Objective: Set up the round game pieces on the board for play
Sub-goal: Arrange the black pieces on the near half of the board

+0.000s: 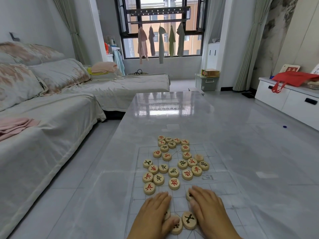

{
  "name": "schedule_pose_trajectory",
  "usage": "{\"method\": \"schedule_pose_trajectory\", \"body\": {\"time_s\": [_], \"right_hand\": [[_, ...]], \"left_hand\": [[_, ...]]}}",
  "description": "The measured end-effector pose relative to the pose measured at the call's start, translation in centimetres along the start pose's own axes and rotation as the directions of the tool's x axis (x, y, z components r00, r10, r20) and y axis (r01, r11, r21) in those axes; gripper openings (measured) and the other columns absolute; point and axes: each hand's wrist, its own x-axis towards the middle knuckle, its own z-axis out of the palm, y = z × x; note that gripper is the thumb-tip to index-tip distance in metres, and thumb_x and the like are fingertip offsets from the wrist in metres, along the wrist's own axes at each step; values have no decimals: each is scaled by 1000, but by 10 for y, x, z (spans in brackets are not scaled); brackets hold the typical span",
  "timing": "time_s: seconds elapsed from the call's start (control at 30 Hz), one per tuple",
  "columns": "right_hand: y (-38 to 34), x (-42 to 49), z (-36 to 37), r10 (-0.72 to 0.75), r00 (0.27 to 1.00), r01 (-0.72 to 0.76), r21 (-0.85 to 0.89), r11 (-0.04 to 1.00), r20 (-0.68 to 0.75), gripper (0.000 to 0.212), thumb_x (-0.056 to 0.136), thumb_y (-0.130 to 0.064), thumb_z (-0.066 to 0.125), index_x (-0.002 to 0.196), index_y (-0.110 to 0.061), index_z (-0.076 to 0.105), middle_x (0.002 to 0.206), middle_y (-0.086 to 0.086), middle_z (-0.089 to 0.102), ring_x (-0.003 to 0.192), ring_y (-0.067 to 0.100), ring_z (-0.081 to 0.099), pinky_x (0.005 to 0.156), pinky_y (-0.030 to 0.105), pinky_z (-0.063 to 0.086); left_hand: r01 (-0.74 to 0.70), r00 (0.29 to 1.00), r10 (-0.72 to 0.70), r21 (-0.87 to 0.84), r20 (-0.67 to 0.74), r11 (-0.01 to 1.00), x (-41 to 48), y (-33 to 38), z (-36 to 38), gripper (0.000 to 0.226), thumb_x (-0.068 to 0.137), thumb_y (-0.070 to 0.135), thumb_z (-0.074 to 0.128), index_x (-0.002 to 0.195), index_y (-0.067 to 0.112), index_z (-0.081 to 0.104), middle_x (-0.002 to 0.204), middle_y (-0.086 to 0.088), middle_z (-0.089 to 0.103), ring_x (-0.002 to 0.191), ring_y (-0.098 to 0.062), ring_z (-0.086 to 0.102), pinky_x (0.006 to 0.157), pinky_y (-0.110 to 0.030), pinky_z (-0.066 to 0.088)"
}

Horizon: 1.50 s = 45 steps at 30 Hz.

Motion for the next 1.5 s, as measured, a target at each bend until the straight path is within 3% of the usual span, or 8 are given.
{"method": "schedule_pose_trajectory", "body": {"time_s": [0.17,0.63,0.87,1.0,1.07,1.13,1.23,1.5], "right_hand": [[10,46,-14,1,1000,-3,135,991,14,46,100,-27,29,145,-26,23,151,-8,30,138,8,24,112,23,19],[-15,112,-3,-239,906,290,-100,952,349,48,97,-26,32,145,-22,28,156,-6,21,142,12,21,116,30,19],[14,41,-16,-181,943,202,-50,978,279,52,97,-22,31,147,-27,17,157,-13,5,143,0,9,114,15,6],[25,12,-23,-106,969,109,1,994,225,57,98,-23,34,148,-15,6,154,1,-12,144,1,0,102,-2,-4],[24,-1,-22,-126,969,150,-98,984,215,67,87,-40,55,134,5,40,149,17,20,138,4,30,94,-8,-9],[14,-8,-29,-141,971,195,-298,935,193,57,59,-57,70,95,-13,75,117,-4,66,106,-4,61,101,3,-5],[16,-5,-17,-162,965,167,-6,986,205,62,90,-40,52,138,-2,39,150,-3,22,135,-7,23,99,-4,-10],[67,58,-37,38,999,-38,61,997,-2,45,100,-21,30,145,-23,26,156,-8,18,142,6,16,115,21,12]], "left_hand": [[48,982,-52,-27,-180,998,22,-8,-18,52,97,45,26,145,28,20,156,11,15,143,-4,9,118,-26,2],[-38,998,42,112,-35,993,43,-11,-20,50,100,29,23,147,15,14,158,-1,11,144,-10,9,117,-24,1],[-102,995,101,140,17,985,15,0,-11,53,99,35,26,148,17,13,158,2,3,145,-8,2,117,-22,-3],[22,999,-6,304,-52,952,-9,6,-10,64,86,64,12,115,38,63,118,26,61,116,12,50,97,-8,36],[48,992,-2,365,-124,930,-15,-1,6,78,87,63,2,143,17,29,135,19,48,136,2,22,110,-17,22],[18,1000,-16,316,-7,949,-19,-1,8,71,88,59,-6,146,19,5,155,4,19,142,-15,-14,113,-22,2],[4,987,8,70,-163,998,-11,1,-8,58,93,58,18,143,30,16,150,20,-17,143,-8,-14,114,-20,-3],[141,934,-186,-165,-306,976,-13,-41,-9,43,95,42,38,137,36,36,151,15,23,136,-2,26,109,-21,21]]}}
